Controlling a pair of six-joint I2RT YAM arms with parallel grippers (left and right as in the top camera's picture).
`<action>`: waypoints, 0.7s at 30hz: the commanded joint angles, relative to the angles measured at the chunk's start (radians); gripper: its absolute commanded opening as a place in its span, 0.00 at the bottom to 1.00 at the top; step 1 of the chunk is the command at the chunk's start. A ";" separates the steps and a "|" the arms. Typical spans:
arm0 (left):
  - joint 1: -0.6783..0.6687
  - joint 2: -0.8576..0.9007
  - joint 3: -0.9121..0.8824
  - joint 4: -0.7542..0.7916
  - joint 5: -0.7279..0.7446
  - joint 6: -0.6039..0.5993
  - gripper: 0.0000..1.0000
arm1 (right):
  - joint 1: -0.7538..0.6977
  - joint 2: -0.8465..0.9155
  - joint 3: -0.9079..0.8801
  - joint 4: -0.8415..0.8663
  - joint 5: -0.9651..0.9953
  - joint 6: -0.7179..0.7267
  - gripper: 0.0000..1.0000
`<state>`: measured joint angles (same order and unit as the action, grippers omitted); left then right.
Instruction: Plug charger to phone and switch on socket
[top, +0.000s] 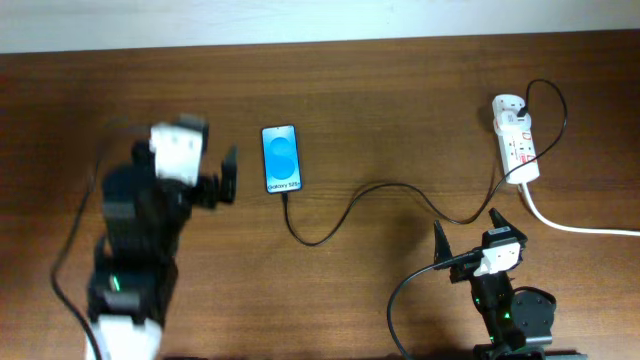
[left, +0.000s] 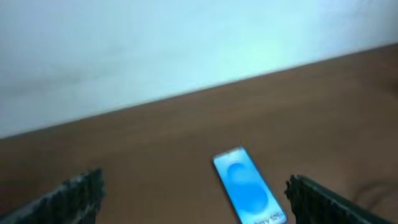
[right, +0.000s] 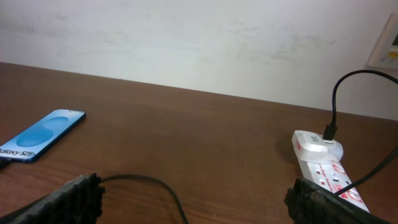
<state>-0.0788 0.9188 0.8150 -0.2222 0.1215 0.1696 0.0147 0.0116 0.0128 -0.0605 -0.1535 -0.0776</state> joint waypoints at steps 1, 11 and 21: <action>0.032 -0.245 -0.283 0.117 -0.006 0.027 0.99 | 0.006 -0.008 -0.007 -0.004 0.008 0.011 0.98; 0.060 -0.896 -0.755 0.169 -0.019 0.143 0.99 | 0.006 -0.008 -0.007 -0.004 0.008 0.011 0.98; 0.062 -0.914 -0.806 0.150 -0.029 0.139 0.99 | 0.006 -0.008 -0.007 -0.004 0.008 0.011 0.98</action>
<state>-0.0246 0.0128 0.0151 -0.0711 0.1001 0.2962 0.0147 0.0120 0.0116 -0.0597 -0.1535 -0.0776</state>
